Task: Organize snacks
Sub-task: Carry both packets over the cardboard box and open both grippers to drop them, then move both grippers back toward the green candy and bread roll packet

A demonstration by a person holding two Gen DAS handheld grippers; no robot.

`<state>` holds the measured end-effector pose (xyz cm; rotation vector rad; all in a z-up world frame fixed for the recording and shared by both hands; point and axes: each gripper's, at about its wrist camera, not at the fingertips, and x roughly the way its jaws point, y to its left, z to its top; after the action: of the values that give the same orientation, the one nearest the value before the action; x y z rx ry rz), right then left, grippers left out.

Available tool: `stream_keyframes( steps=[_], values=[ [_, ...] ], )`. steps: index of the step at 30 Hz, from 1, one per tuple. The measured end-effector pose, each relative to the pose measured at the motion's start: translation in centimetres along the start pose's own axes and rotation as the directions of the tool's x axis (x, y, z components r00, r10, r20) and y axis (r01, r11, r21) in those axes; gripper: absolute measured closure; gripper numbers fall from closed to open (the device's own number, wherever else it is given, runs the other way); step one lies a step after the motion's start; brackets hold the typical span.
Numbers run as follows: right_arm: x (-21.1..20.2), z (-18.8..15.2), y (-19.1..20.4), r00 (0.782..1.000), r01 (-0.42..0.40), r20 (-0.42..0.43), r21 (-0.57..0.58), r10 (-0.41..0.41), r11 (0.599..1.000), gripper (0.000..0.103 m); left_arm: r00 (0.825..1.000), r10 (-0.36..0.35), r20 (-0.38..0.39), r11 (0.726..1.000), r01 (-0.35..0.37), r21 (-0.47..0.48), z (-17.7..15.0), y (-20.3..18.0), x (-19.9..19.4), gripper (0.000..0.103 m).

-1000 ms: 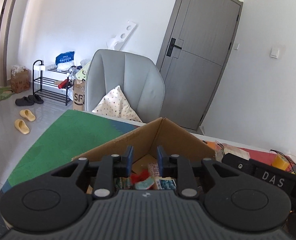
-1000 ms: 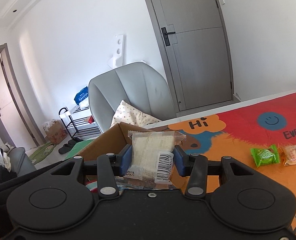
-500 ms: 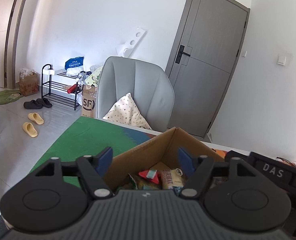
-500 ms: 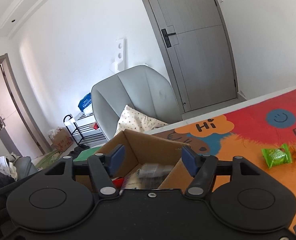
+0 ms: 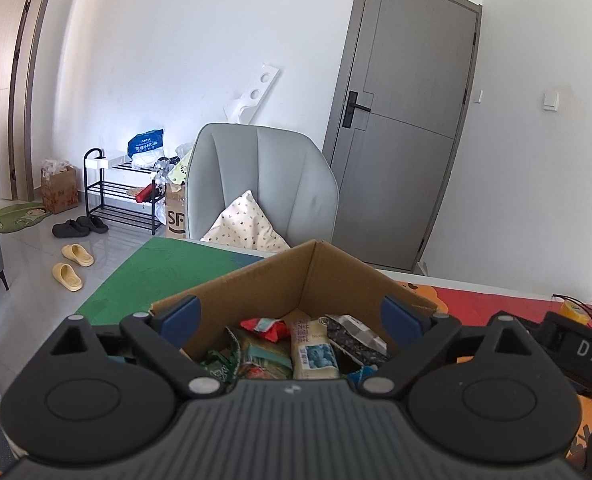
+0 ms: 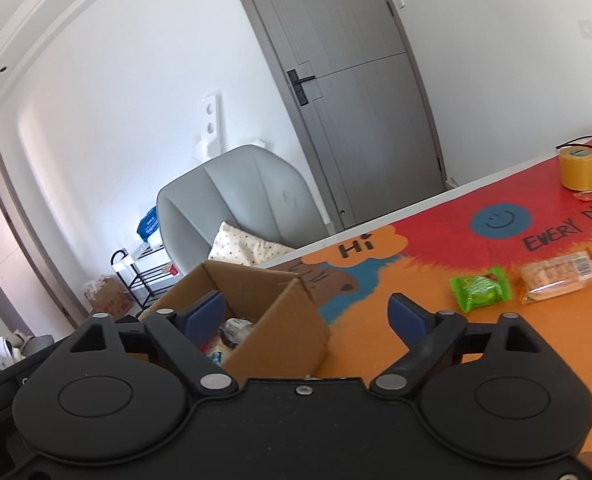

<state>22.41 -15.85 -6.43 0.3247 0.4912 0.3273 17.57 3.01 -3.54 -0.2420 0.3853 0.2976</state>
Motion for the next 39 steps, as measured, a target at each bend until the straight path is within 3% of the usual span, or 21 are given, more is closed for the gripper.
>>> stream_keyframes(
  steps=[17,39],
  values=[
    [-3.3,-0.4,-4.7,0.997,0.067,0.028,0.067,-0.069,0.995,0.000,1.000,-0.018,-0.009,0.999,0.018,0.045,-1.5,-4.2,-1.5,0.006],
    [-6.8,-0.5,-11.5,0.987,0.149,0.045,0.145,-0.157,0.978,0.000,0.996,-0.089,-0.028,0.990,0.091,0.111,-3.6,-10.2,-2.5,0.002]
  ],
)
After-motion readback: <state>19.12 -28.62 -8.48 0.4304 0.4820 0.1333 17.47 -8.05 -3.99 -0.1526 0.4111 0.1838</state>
